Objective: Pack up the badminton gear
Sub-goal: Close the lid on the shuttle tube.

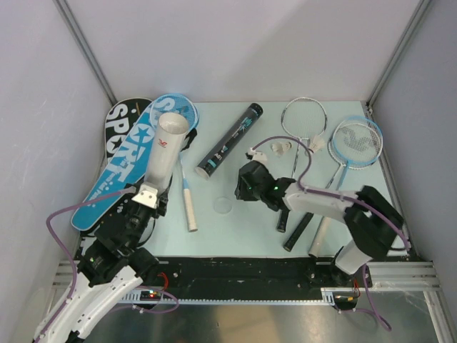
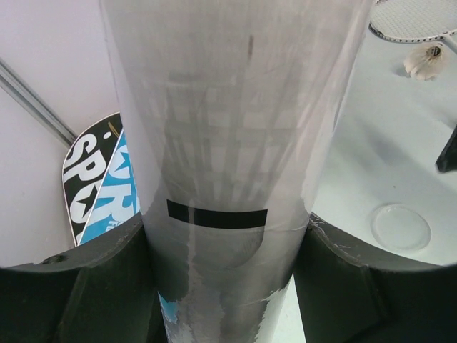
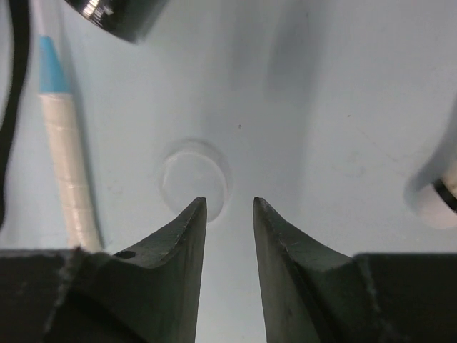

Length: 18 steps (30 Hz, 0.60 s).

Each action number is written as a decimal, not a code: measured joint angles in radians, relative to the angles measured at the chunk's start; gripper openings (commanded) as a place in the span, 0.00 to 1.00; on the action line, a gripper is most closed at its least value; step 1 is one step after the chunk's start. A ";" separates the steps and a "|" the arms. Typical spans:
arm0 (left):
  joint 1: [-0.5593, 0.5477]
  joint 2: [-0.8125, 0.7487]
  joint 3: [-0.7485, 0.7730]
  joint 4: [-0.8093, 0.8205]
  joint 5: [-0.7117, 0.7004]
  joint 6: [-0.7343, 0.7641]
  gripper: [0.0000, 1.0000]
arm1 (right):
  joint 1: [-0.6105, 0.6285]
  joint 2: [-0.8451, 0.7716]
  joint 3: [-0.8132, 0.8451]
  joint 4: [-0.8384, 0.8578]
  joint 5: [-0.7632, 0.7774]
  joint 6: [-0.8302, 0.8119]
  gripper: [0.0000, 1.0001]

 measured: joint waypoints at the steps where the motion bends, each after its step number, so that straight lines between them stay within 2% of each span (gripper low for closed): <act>1: 0.000 0.000 -0.001 0.000 0.000 0.000 0.42 | 0.008 0.045 0.008 0.012 -0.002 0.001 0.36; 8: 0.000 -0.005 -0.003 0.000 0.000 0.000 0.41 | 0.064 0.237 0.128 0.009 0.012 -0.023 0.31; 18: 0.000 -0.031 -0.006 0.002 -0.004 0.000 0.41 | 0.104 0.355 0.243 -0.032 0.087 -0.086 0.30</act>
